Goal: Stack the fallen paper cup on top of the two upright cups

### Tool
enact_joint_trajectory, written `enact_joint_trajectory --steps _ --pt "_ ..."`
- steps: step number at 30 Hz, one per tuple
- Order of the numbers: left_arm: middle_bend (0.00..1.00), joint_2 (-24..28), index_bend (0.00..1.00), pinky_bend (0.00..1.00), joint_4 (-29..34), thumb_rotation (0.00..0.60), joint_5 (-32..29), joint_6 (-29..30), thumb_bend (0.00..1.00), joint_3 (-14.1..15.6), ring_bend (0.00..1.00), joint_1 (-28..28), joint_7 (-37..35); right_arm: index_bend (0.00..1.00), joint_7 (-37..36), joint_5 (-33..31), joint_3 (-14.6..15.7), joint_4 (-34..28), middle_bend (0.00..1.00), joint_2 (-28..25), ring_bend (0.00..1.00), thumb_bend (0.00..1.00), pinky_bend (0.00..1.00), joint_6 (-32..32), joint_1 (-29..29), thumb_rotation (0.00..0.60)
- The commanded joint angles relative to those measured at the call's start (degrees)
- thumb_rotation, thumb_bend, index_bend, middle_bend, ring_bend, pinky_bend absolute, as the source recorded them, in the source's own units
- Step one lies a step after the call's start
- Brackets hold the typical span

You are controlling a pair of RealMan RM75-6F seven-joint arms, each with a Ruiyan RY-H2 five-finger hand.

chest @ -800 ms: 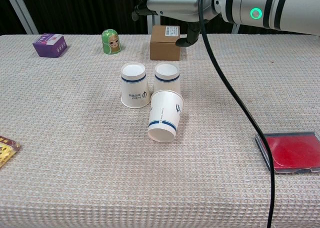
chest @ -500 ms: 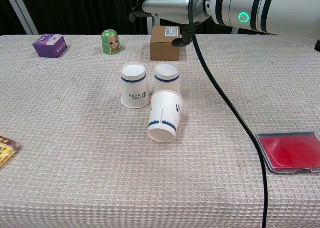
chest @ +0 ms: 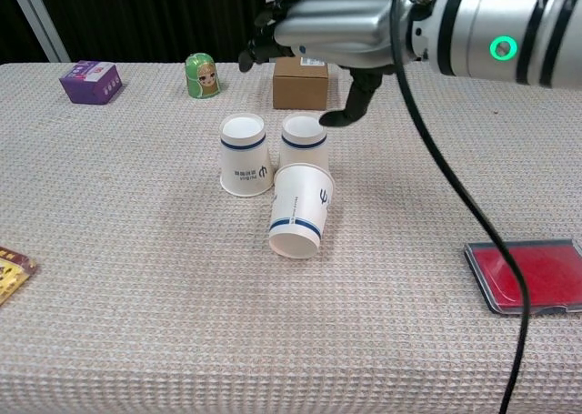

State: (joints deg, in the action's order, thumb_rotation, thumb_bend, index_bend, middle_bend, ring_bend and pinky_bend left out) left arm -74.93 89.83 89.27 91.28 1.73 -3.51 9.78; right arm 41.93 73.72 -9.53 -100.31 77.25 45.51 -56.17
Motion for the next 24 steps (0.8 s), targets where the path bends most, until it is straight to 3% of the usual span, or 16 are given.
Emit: enact_joint_trajectory --steps 1,4,8,24 --pt "0.19 -0.1 0.30 0.17 -0.1 0.600 0.0 0.0 0.19 0.1 0.14 -0.1 -0.1 0.16 -8.2 8.7 6.3 -5.3 0.18 -5.7 0.00 0.21 0.00 -0.1 3.9 0.600" --pt "0.19 -0.1 0.30 0.17 0.2 0.600 0.4 0.1 0.19 0.1 0.14 -0.1 0.3 0.16 -12.4 12.7 8.7 -4.2 0.18 -6.5 0.00 0.16 0.00 -1.2 4.1 0.600" --pt "0.19 0.0 0.30 0.17 0.9 0.600 1.4 0.5 0.19 0.4 0.14 0.0 0.2 0.14 -13.4 18.0 10.3 0.9 0.16 -3.7 0.00 0.01 0.00 -1.7 3.2 0.600" --pt "0.19 -0.1 0.31 0.17 0.3 0.600 -0.1 1.0 0.19 0.2 0.14 -1.2 -0.8 0.15 -23.4 33.1 13.4 18.1 0.18 7.6 0.00 0.03 0.00 0.7 -2.7 0.600"
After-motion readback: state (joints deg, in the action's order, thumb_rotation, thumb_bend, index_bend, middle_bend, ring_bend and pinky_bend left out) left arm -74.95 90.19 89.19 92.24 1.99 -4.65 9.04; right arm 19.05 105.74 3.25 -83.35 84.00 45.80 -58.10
